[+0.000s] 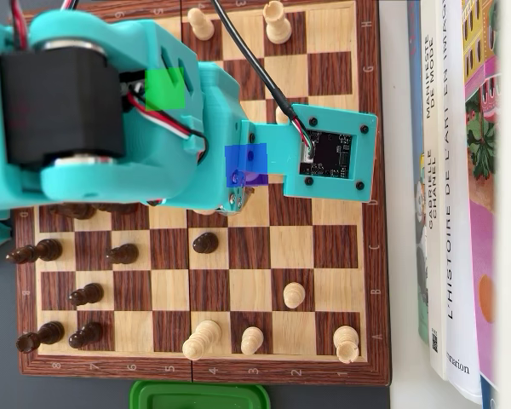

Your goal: Play chess

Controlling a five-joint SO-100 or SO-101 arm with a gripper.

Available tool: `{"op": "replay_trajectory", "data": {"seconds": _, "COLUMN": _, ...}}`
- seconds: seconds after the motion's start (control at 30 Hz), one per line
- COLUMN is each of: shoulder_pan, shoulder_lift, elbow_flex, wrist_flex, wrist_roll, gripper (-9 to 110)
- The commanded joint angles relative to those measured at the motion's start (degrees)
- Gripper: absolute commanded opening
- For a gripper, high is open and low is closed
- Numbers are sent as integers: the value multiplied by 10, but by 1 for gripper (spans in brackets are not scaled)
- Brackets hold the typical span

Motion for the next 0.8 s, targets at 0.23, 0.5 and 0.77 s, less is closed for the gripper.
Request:
{"op": "replay_trajectory", "data": {"seconds": 0.23, "shoulder_pan": 9, "shoulder_lift": 4, "elbow_flex": -9, "wrist_flex": 0, "wrist_roll": -14, "gripper": 16}}
{"op": "replay_trajectory", "data": {"seconds": 0.5, "shoulder_pan": 3, "shoulder_lift": 4, "elbow_flex": -8, "wrist_flex": 2, "wrist_roll": -14, "gripper": 16}}
{"op": "replay_trajectory", "data": {"seconds": 0.77, "shoulder_pan": 3, "shoulder_lift": 4, "elbow_flex": 0, "wrist_flex": 1, "wrist_roll": -14, "gripper": 16}}
